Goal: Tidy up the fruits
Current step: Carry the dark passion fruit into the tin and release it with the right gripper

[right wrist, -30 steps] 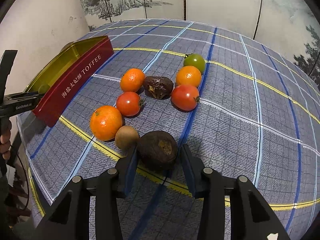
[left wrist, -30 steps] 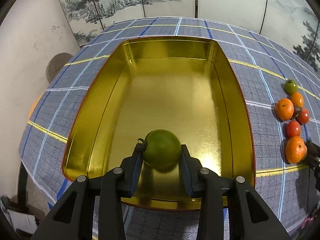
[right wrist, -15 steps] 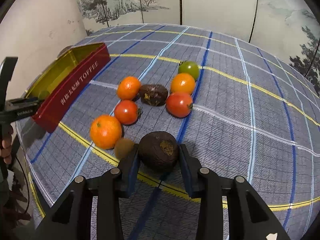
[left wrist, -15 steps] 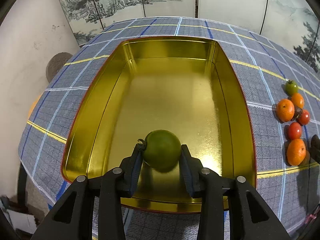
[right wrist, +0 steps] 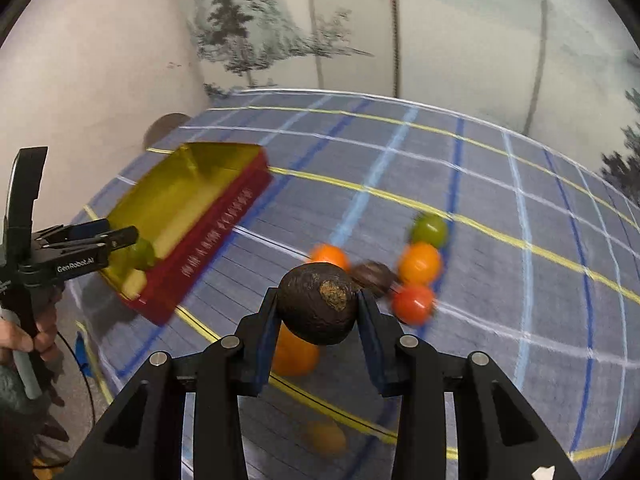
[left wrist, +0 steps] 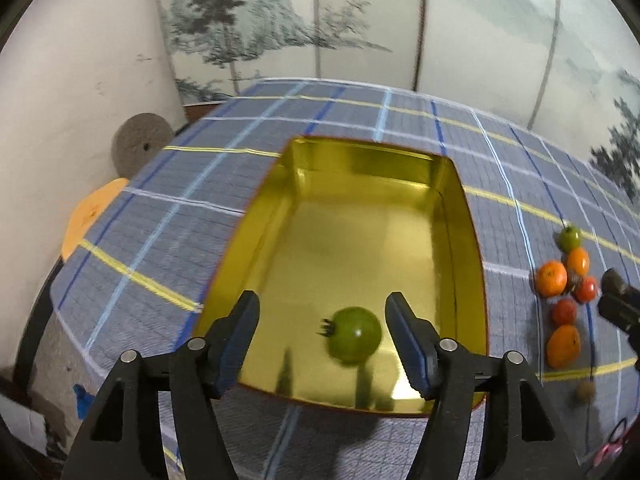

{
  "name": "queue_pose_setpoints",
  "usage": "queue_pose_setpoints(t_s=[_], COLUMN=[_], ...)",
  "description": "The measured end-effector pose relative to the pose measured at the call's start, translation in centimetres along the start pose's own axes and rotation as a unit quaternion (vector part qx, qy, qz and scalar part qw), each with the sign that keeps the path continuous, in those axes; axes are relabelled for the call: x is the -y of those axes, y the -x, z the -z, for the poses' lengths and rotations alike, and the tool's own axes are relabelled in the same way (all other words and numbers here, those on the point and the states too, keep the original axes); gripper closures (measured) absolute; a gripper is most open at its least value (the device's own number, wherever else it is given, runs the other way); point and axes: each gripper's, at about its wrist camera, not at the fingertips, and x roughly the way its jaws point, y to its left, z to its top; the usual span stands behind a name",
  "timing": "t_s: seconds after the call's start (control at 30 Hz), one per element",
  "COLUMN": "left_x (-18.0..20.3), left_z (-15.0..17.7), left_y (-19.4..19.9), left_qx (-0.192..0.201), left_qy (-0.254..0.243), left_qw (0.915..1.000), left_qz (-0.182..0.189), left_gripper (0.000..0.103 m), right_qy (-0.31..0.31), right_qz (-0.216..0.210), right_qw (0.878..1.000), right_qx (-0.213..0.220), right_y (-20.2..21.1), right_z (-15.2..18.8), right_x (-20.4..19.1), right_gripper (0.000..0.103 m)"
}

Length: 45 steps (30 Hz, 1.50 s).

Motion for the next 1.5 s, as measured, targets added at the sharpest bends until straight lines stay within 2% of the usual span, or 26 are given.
queue_pose_setpoints(t_s=[0.2, 0.5, 0.77, 1.13, 1.5], left_x=[-2.9, -7.2, -9.1, -9.3, -9.1], left_z=[0.3, 1.3, 2.5, 3.2, 3.5], left_y=[1.8, 2.5, 1.9, 1.5, 1.2], left_qx=[0.016, 0.007, -0.011, -0.021, -0.022], left_qy=[0.034, 0.087, 0.112, 0.109, 0.102], left_qw=[0.9989, 0.9947, 0.9906, 0.9905, 0.9911], left_qz=[-0.027, -0.055, -0.078, -0.081, -0.083], left_gripper=[0.034, 0.032, 0.031, 0.030, 0.028], right_qy=[0.040, 0.097, 0.147, 0.167, 0.180], right_qz=[-0.044, -0.097, -0.088, -0.068, -0.058], right_qw=[0.998, 0.990, 0.985, 0.982, 0.980], right_qx=[0.002, -0.012, -0.034, -0.056, -0.061], right_y=[-1.9, -5.1, -7.8, -11.0, -11.9], right_z=[-2.3, -4.1, -4.5, -4.7, -4.8], right_x=[-4.2, -10.0, -13.4, -14.6, -15.3], right_gripper=[0.068, 0.068, 0.068, 0.068, 0.068])
